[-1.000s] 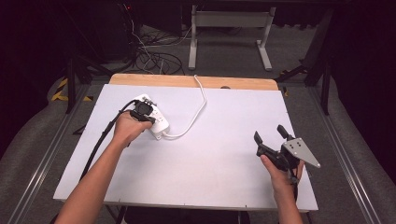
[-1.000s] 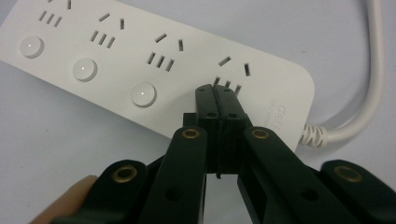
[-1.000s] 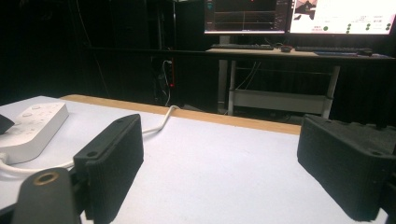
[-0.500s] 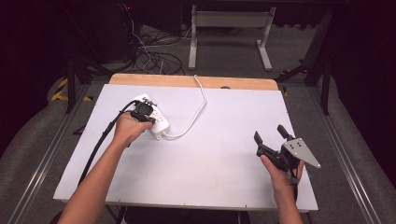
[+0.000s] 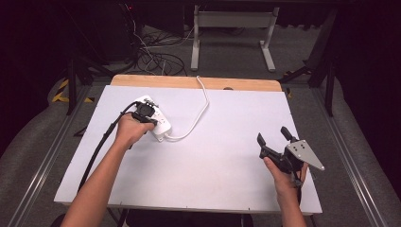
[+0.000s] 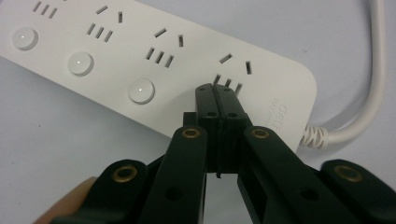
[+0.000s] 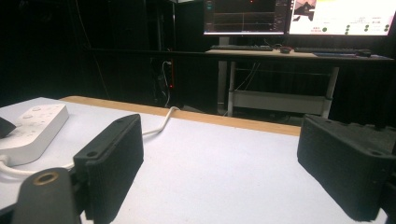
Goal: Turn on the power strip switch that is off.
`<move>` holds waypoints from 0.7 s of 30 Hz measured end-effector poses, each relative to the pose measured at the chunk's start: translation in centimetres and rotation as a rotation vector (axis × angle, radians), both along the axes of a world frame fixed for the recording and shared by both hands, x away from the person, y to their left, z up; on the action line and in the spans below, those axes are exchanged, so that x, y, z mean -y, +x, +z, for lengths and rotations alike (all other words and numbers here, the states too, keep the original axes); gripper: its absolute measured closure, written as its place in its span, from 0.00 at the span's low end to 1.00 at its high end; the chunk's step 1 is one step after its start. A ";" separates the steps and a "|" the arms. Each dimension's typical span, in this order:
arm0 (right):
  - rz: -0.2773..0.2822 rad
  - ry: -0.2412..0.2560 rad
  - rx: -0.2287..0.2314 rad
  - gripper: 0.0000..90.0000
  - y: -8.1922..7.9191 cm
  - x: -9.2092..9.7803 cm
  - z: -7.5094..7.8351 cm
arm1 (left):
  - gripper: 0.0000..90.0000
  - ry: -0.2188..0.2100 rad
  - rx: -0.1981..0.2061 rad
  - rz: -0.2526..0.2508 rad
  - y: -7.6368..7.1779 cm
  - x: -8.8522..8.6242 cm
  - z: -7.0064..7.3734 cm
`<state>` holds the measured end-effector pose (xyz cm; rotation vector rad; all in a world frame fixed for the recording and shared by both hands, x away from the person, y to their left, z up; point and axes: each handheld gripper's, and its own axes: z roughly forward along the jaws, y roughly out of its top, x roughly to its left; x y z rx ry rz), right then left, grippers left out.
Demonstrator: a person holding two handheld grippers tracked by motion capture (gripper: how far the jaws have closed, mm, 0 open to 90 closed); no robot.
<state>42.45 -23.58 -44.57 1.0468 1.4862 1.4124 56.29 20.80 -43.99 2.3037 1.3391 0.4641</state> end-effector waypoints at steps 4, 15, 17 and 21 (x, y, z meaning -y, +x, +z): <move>0.000 0.002 0.004 0.17 -0.1 0.0 0.1 | 1.00 -0.037 -0.038 0.013 0.3 -0.5 0.2; 0.001 0.001 0.003 0.17 -0.1 0.0 0.1 | 1.00 -0.010 -0.020 0.006 0.0 -0.2 0.1; 0.003 0.001 0.001 0.17 -0.1 0.0 0.0 | 1.00 -0.010 -0.019 0.000 0.0 -0.2 0.1; 0.001 0.000 0.000 0.17 -0.1 0.0 0.0 | 1.00 -0.006 0.000 0.001 -0.1 -0.2 0.0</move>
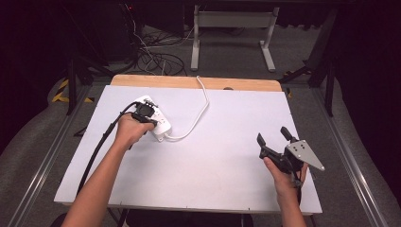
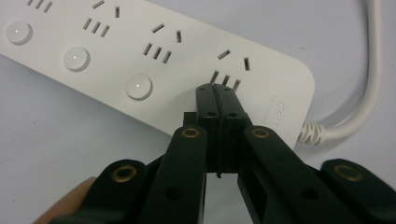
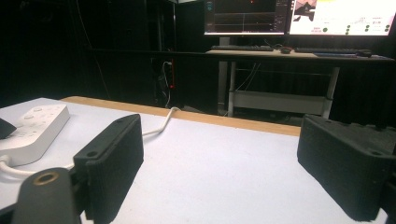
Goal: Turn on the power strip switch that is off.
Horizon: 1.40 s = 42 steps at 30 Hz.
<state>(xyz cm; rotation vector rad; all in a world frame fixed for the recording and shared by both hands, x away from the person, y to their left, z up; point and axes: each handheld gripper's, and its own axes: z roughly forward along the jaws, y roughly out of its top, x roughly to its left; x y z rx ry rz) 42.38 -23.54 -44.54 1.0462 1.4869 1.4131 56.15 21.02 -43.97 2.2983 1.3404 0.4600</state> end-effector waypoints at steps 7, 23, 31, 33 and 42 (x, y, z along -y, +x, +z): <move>0.000 -0.002 -0.001 0.17 0.0 0.0 -0.1 | 1.00 -0.039 0.004 -0.001 -0.1 -0.4 -0.2; 0.003 0.009 -0.003 0.17 0.0 -0.1 -0.1 | 1.00 -0.042 0.063 -0.006 -0.2 -0.7 -0.1; 0.004 0.016 -0.008 0.17 0.1 0.0 -0.1 | 1.00 -0.310 0.385 -0.001 -3.3 -4.6 3.2; 0.006 0.014 -0.005 0.17 0.1 0.0 -0.1 | 1.00 -0.378 0.493 0.000 -5.1 -5.5 4.0; 0.005 0.010 -0.002 0.17 0.0 -0.2 0.0 | 1.00 -0.433 0.781 0.102 -12.4 -8.9 1.3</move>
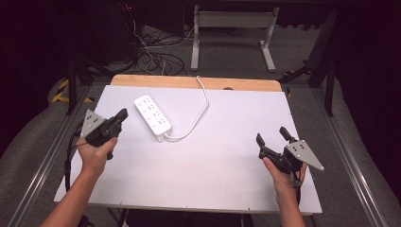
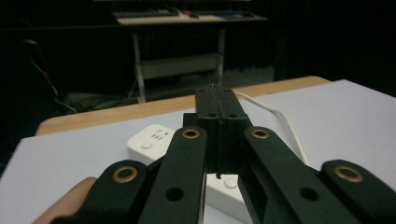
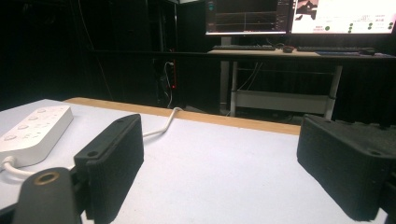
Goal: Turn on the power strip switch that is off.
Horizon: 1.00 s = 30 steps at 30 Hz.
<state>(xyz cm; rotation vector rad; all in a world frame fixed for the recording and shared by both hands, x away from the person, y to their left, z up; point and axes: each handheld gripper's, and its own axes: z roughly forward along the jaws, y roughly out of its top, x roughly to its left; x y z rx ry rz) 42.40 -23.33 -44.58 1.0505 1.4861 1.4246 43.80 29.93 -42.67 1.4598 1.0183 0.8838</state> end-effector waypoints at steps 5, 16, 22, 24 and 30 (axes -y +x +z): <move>0.009 -0.002 0.006 0.17 0.0 -0.2 0.1 | 1.00 -0.044 0.062 0.091 -1.4 -1.2 0.1; 0.010 -0.005 -0.003 0.17 0.2 -0.2 0.0 | 0.98 0.031 0.066 0.126 -1.1 -1.1 -0.4; 0.009 -0.007 -0.003 0.17 0.2 -0.2 0.0 | 0.82 0.017 0.068 0.103 -0.9 -1.1 -0.6; 0.010 -0.006 -0.004 0.17 0.2 -0.2 0.0 | 0.43 0.029 0.093 0.117 -0.5 -0.7 -0.8; 0.008 -0.005 -0.002 0.17 0.2 -0.1 0.0 | 0.08 0.088 0.198 0.168 -0.2 0.0 -1.5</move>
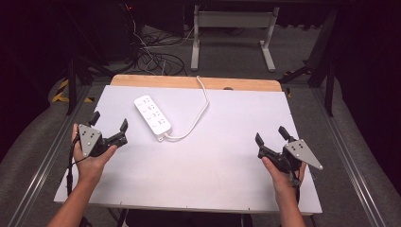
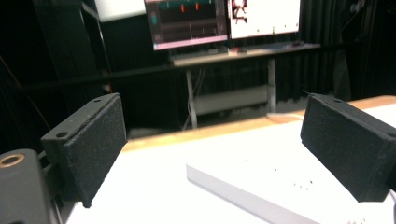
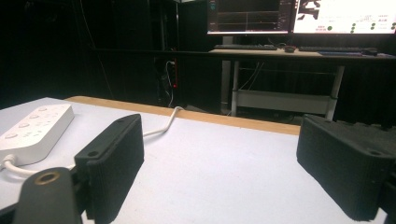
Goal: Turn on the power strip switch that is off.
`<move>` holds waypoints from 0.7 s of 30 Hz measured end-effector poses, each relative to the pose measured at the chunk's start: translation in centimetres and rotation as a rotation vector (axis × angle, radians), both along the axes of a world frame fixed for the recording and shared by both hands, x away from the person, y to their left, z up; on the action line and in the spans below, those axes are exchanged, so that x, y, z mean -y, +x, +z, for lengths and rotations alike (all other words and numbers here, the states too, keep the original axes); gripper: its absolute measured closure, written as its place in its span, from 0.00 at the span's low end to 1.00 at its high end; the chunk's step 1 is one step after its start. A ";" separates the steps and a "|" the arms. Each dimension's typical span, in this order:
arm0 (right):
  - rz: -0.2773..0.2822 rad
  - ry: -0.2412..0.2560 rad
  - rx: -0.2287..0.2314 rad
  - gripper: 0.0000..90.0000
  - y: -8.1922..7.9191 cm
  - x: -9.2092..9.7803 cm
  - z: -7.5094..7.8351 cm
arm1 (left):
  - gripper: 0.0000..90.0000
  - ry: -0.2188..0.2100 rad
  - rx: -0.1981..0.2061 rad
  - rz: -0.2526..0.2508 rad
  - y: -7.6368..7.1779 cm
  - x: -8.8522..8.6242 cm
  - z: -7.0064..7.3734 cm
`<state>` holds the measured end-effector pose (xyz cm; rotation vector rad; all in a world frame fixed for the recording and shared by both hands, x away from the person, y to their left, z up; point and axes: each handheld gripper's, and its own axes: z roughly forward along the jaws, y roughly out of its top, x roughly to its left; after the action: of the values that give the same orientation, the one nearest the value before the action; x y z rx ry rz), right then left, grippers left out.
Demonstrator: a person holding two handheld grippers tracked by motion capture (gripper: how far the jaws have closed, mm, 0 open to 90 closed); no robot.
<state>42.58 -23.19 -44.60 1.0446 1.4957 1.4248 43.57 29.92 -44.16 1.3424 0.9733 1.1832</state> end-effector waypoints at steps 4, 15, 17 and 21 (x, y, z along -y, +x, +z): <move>0.001 0.000 0.000 0.17 0.0 0.0 0.0 | 0.07 -0.007 -0.010 0.010 0.0 -0.1 0.0; -0.002 0.002 0.002 0.17 0.0 0.1 0.0 | 0.06 -0.008 -0.036 -0.008 0.1 0.0 -0.1; -0.002 0.002 0.002 0.17 0.0 0.1 0.0 | 0.06 -0.008 -0.040 -0.008 0.1 -0.1 -0.1; -0.003 0.001 0.002 0.17 -0.1 0.1 0.0 | 0.06 -0.007 -0.043 -0.009 0.1 -0.1 -0.1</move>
<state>42.53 -23.25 -44.55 1.0456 1.4910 1.4247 43.68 29.97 -44.28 1.3700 0.9994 1.1472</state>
